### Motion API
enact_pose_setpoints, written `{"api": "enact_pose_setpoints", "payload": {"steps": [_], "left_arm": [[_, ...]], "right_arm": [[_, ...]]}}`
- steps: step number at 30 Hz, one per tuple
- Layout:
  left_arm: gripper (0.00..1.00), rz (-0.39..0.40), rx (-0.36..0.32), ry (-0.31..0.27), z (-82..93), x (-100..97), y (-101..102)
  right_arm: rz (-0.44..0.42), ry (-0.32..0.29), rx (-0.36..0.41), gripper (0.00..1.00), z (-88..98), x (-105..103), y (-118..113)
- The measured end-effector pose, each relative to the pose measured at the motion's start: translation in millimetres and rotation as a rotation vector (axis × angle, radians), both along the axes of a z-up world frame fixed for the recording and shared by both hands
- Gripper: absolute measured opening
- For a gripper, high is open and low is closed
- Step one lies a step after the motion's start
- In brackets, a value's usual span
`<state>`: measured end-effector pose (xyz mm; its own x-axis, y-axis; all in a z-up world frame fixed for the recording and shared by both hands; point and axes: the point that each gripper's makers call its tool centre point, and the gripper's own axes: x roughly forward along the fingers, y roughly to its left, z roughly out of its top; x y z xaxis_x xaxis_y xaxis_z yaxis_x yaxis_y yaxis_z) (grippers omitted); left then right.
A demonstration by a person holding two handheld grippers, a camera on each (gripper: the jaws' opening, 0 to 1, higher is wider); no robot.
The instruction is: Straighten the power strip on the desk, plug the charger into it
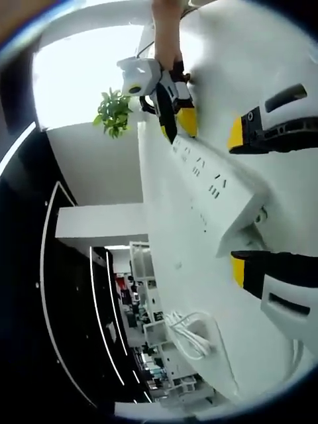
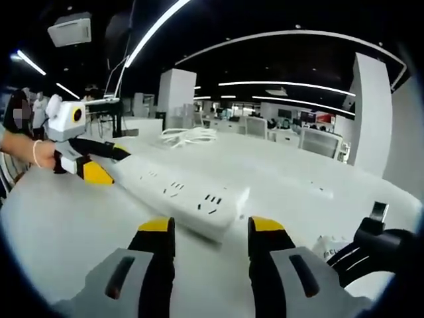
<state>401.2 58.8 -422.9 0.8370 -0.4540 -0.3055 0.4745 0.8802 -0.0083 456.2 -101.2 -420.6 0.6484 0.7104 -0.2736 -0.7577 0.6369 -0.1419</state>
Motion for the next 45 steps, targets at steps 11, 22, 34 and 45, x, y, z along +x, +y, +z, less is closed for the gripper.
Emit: {"api": "enact_pose_setpoints", "payload": {"steps": [11,22,34,45], "left_arm": [[0.55,-0.021,0.014,0.012,-3.5,3.8,-1.0],[0.53,-0.019,0.024,0.011,-4.0,8.1,0.5],[0.51,-0.027,0.025,0.014,-3.9,9.4,-1.0],[0.50,-0.030,0.023,0.015,-3.6,10.4,-1.3]], "right_arm": [[0.001,0.010,0.003,0.42,-1.1,-0.8,2.1],[0.006,0.023,0.008,0.41,-2.4,-1.0,3.1],[0.024,0.026,-0.008,0.36,-3.9,-3.2,8.3],[0.015,0.039,-0.015,0.36,-3.8,-3.6,7.7]]}}
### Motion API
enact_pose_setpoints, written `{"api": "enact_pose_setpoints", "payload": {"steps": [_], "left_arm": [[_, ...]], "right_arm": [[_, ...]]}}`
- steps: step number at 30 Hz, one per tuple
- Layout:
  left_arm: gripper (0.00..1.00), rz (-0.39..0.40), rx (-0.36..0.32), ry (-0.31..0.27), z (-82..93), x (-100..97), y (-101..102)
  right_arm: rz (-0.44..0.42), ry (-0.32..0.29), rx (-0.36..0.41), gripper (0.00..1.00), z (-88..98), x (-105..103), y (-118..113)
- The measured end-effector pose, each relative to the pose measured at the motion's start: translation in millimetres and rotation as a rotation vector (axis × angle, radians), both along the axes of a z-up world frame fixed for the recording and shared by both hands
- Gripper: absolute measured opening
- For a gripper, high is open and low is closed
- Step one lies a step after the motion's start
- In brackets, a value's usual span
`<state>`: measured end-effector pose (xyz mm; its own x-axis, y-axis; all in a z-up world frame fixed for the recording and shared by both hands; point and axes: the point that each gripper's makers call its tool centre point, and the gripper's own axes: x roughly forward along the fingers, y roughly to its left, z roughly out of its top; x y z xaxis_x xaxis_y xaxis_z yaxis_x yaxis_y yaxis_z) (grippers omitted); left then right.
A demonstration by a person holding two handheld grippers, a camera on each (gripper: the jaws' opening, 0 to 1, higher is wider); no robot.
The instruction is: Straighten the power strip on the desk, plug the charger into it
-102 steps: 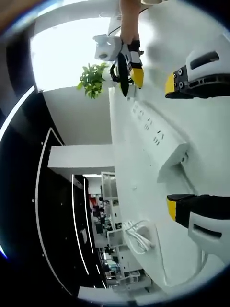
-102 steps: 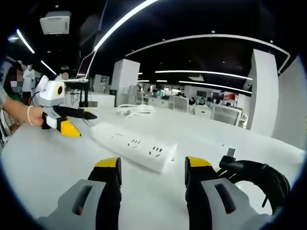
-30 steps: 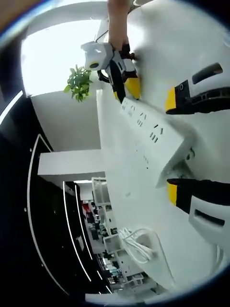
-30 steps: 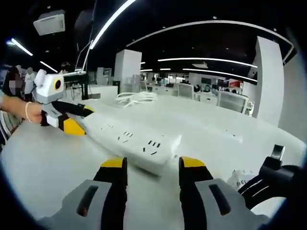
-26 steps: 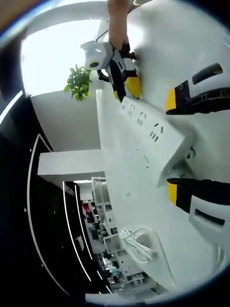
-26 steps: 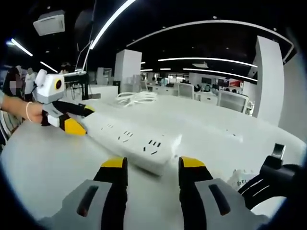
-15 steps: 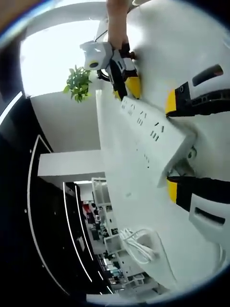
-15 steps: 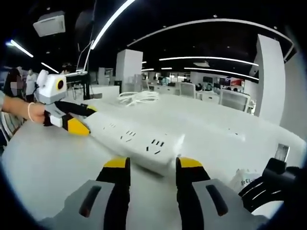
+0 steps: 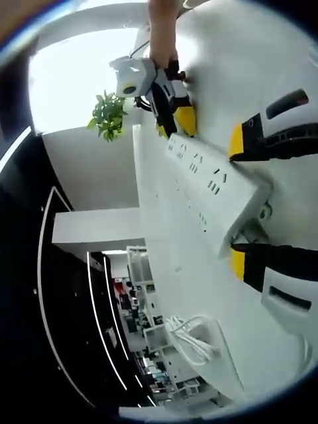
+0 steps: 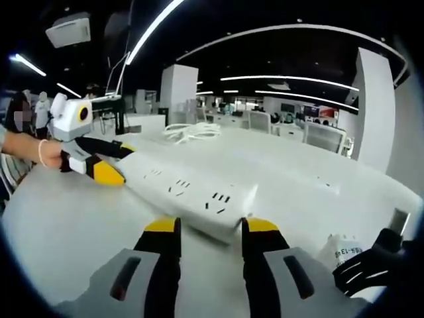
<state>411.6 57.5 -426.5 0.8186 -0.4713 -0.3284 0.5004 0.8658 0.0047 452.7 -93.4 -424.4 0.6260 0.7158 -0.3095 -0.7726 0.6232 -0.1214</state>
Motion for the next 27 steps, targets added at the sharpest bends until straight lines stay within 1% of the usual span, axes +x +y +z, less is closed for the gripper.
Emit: {"api": "enact_pose_setpoints", "payload": {"steps": [5,9,14,19,27], "left_arm": [[0.50,-0.004,-0.001,0.001,0.1,0.8,0.3],[0.50,-0.008,-0.001,0.001,-0.1,0.7,0.8],[0.50,-0.008,-0.002,0.001,-0.5,1.7,1.2],[0.49,-0.009,-0.002,0.002,-0.8,2.4,2.5],[0.48,-0.044,-0.003,-0.001,-1.2,3.3,6.3]], "right_arm": [[-0.015,0.025,0.026,0.34,2.3,-0.3,-2.0],[-0.017,0.040,0.053,0.30,4.6,-1.5,-4.5],[-0.021,0.026,0.033,0.30,4.5,-1.9,-4.0],[-0.026,0.028,0.038,0.29,4.4,-2.2,-2.8],[-0.041,0.032,0.032,0.28,4.3,-4.9,-2.5]]}}
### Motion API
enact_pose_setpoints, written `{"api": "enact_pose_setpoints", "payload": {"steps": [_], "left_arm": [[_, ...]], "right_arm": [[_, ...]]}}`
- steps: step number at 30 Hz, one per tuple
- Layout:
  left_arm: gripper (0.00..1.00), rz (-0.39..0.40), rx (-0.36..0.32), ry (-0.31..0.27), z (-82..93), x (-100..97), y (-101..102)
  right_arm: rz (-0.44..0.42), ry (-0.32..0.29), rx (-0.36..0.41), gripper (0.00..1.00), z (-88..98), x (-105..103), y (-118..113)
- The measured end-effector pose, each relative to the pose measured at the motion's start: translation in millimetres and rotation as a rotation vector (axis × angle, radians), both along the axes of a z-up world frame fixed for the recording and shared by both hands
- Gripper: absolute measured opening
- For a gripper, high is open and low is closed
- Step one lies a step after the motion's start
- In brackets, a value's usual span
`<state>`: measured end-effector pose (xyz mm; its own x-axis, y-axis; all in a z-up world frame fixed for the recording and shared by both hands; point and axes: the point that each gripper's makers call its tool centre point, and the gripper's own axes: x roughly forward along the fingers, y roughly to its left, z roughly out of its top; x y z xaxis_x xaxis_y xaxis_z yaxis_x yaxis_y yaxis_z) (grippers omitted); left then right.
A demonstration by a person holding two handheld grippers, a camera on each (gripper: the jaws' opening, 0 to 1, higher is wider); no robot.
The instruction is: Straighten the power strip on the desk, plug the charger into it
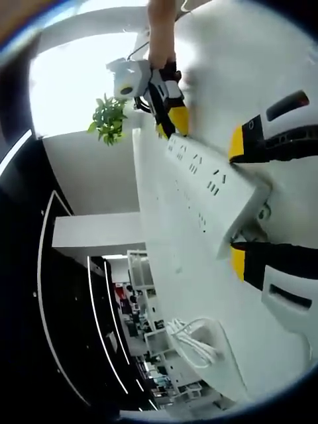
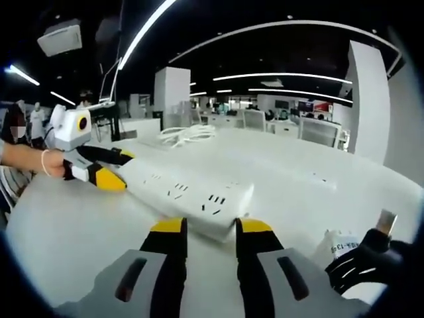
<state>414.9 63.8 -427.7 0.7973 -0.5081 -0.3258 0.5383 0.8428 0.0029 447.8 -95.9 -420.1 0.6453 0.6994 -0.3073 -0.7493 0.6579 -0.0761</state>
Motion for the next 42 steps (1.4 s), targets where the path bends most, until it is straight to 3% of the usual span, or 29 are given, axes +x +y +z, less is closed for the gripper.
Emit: {"api": "enact_pose_setpoints", "payload": {"steps": [42], "left_arm": [[0.43,-0.150,0.034,-0.017,-0.2,4.0,2.6]], "right_arm": [[-0.054,0.004,0.012,0.23,1.8,-7.3,-6.6]]}}
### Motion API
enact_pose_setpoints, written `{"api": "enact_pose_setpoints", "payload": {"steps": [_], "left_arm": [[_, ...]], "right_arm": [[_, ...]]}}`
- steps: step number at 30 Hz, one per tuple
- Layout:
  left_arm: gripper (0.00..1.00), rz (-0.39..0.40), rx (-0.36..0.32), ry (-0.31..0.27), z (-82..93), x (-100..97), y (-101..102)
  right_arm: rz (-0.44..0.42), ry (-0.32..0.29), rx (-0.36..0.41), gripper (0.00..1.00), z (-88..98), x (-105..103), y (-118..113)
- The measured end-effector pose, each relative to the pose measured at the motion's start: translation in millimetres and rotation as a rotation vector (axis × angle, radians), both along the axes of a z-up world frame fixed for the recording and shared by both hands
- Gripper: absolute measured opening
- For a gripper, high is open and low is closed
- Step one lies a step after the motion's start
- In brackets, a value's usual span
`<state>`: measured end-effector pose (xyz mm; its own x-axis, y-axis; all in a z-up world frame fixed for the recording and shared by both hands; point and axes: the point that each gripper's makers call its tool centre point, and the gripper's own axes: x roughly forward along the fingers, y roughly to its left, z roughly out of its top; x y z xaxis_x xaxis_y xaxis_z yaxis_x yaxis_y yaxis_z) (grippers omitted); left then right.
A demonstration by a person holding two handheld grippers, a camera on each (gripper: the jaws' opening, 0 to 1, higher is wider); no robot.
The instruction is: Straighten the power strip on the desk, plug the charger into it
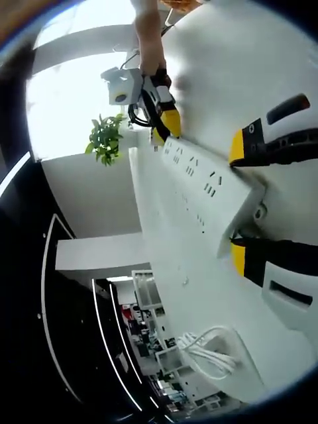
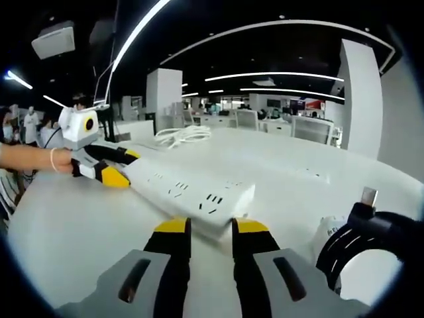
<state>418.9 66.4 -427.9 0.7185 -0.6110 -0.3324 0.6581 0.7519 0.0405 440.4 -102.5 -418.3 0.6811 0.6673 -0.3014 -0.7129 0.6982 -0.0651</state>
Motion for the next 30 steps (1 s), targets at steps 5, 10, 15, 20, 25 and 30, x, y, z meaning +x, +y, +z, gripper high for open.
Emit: {"api": "enact_pose_setpoints", "payload": {"steps": [5,10,15,20,25,30], "left_arm": [[0.43,-0.014,0.001,0.001,0.1,2.1,-0.1],[0.43,-0.026,0.002,0.002,0.3,3.1,-0.3],[0.43,-0.041,0.003,0.004,0.3,4.1,-0.6],[0.43,-0.051,0.006,0.003,0.3,5.2,-0.7],[0.43,-0.057,0.006,0.002,0.1,6.2,-1.2],[0.43,-0.066,0.009,0.001,-0.1,8.4,-1.4]], "right_arm": [[-0.006,0.000,0.002,0.23,0.3,-0.7,-1.1],[-0.010,0.003,0.010,0.22,0.9,-1.8,-2.5],[-0.011,0.000,0.007,0.21,1.7,-3.8,-4.0],[-0.015,-0.006,0.013,0.20,3.7,-5.4,-4.8],[-0.014,-0.012,0.010,0.20,4.2,-6.1,-5.1],[-0.013,-0.022,-0.003,0.20,3.9,-6.6,-4.9]]}}
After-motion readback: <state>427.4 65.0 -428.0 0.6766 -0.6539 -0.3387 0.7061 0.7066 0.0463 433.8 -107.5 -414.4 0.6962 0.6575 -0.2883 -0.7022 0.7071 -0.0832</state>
